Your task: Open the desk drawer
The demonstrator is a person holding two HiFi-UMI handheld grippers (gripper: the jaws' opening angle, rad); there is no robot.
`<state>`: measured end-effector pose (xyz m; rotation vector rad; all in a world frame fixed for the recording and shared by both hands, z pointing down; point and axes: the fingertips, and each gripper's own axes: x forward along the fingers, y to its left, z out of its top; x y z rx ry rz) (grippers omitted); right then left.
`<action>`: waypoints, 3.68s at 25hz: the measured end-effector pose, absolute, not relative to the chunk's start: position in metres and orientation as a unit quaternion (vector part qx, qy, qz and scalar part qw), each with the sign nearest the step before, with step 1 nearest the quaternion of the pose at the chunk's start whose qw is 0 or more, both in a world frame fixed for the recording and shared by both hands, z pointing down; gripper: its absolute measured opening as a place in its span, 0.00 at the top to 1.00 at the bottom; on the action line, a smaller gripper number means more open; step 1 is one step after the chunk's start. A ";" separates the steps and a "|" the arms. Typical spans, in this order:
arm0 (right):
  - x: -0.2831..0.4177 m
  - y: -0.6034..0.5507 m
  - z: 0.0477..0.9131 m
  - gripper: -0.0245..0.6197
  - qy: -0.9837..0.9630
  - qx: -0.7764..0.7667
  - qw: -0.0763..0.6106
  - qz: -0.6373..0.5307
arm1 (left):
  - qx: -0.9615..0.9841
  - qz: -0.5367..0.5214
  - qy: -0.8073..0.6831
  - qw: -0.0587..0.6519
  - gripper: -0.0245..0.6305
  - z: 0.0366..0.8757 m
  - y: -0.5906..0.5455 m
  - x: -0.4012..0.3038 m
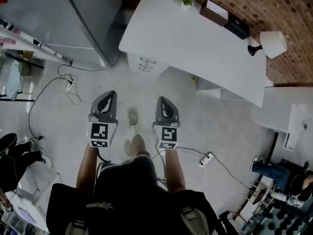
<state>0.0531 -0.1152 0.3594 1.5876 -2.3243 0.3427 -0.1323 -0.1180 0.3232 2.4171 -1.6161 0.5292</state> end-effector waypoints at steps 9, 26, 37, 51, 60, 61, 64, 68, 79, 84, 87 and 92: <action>0.051 -0.179 0.441 0.95 -0.805 0.548 0.173 0.149 | 0.810 0.210 -0.536 0.114 0.95 0.404 -0.178 -0.138; 0.049 -0.254 0.597 0.95 -0.784 0.562 0.192 0.184 | 0.812 0.223 -0.521 0.142 0.95 0.558 -0.249 -0.140; 0.045 -0.294 0.653 0.95 -0.778 0.561 0.153 0.238 | 0.809 0.221 -0.520 0.161 0.95 0.616 -0.270 -0.142; 0.031 -0.351 0.712 0.72 -0.675 0.510 -0.147 0.513 | 0.807 0.226 -0.515 0.179 0.95 0.654 -0.267 -0.150; 0.039 -0.374 0.751 0.68 -0.565 0.481 -0.281 0.608 | 0.808 0.231 -0.507 0.191 0.95 0.669 -0.263 -0.145; 0.037 -0.378 0.752 0.68 -0.564 0.476 -0.288 0.610 | 0.808 0.231 -0.506 0.193 0.95 0.672 -0.263 -0.146; 0.035 -0.381 0.758 0.69 -0.559 0.473 -0.299 0.611 | 0.807 0.230 -0.506 0.198 0.95 0.676 -0.264 -0.148; 0.037 -0.379 0.762 0.75 -0.551 0.479 -0.304 0.611 | 0.805 0.228 -0.510 0.201 0.95 0.677 -0.262 -0.150; 0.037 -0.381 0.759 0.90 -0.550 0.473 -0.325 0.606 | 0.805 0.225 -0.510 0.202 0.95 0.680 -0.258 -0.145; 0.038 -0.380 0.757 0.91 -0.547 0.474 -0.338 0.602 | 0.804 0.224 -0.513 0.198 0.95 0.678 -0.256 -0.145; 0.040 -0.380 0.756 0.91 -0.541 0.476 -0.346 0.601 | 0.804 0.220 -0.517 0.196 0.95 0.676 -0.255 -0.143; 0.036 -0.371 0.757 0.92 -0.531 0.477 -0.354 0.604 | 0.802 0.222 -0.519 0.195 0.95 0.675 -0.248 -0.148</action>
